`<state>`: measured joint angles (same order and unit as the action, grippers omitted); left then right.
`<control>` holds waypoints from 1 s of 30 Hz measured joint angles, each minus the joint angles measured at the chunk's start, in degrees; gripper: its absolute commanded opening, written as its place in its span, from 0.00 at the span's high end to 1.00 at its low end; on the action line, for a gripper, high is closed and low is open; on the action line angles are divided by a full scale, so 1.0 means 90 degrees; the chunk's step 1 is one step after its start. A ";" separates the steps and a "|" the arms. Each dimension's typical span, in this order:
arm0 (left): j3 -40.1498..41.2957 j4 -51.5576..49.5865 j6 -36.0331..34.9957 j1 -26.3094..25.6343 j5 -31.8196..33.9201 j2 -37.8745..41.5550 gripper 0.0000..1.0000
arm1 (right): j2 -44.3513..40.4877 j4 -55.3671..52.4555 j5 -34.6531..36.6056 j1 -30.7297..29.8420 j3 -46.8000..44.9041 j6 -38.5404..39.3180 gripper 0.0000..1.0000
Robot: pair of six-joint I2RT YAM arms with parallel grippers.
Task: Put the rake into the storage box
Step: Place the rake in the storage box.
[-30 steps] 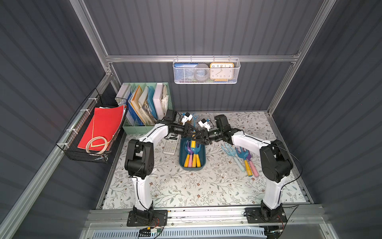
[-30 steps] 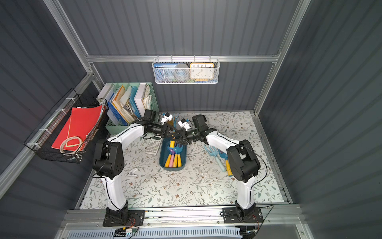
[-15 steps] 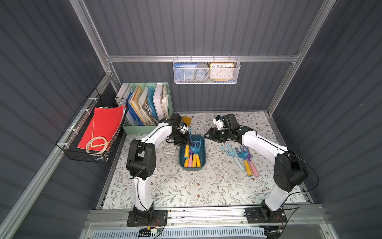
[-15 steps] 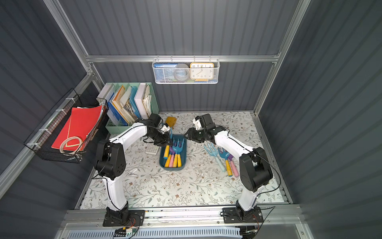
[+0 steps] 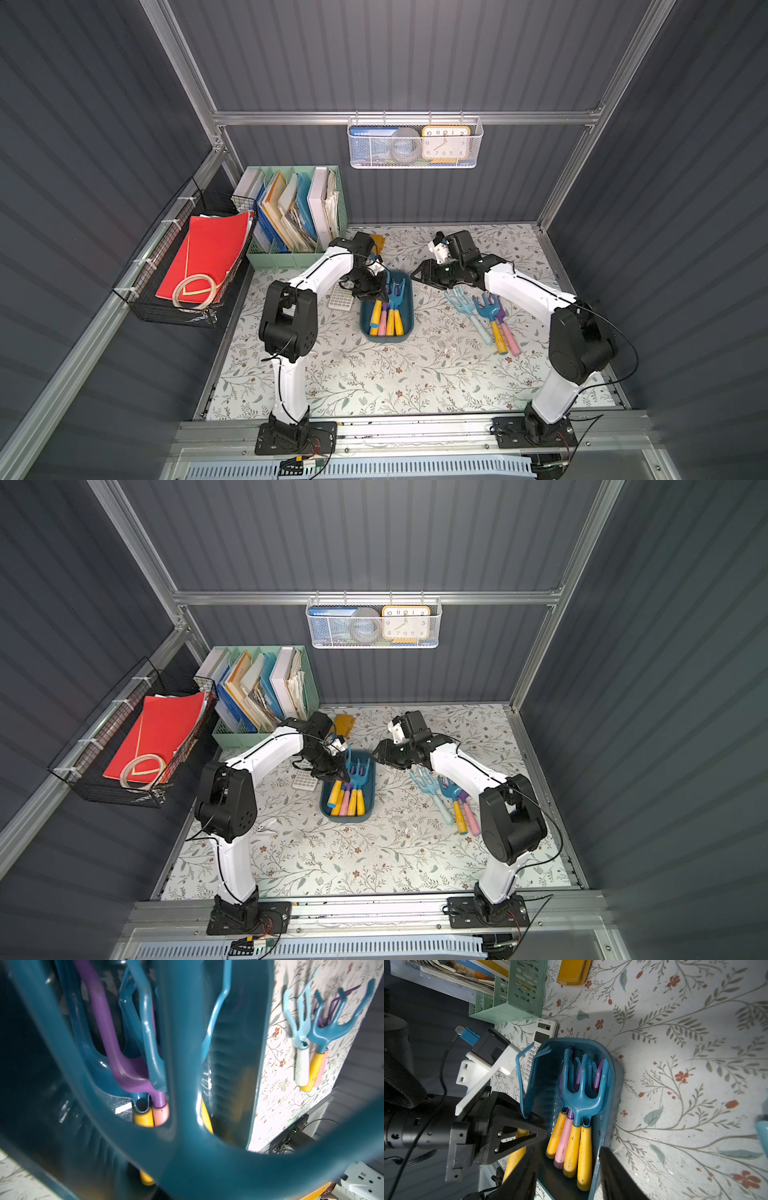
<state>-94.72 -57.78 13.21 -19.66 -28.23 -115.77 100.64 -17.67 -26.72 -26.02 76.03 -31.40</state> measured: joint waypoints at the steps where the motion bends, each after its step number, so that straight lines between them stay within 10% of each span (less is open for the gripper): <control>1: 0.0000 -0.0034 0.0000 0.0000 0.0024 -0.0041 1.00 | 0.0000 0.0000 -0.0002 0.0000 -0.0015 0.0000 0.49; 12: -0.0051 -0.0253 0.0002 0.0010 0.0505 -0.0556 0.97 | 0.0000 0.0010 -0.0005 0.0012 -0.0100 0.0000 0.49; 18: -0.0155 -0.0364 -0.0007 -0.0005 0.0595 -0.0731 0.28 | 0.0000 0.0010 -0.0027 0.0012 -0.0129 0.0005 0.48; 30: -0.1491 -0.0121 0.0415 -0.0019 0.1173 -0.0393 0.26 | -0.0063 -0.0206 0.0845 0.0012 -0.0374 -0.0010 0.47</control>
<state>-108.14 -58.87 16.95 -19.84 -17.67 -119.31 100.07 -19.53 -19.11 -25.91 72.66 -31.48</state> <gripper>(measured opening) 0.718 0.531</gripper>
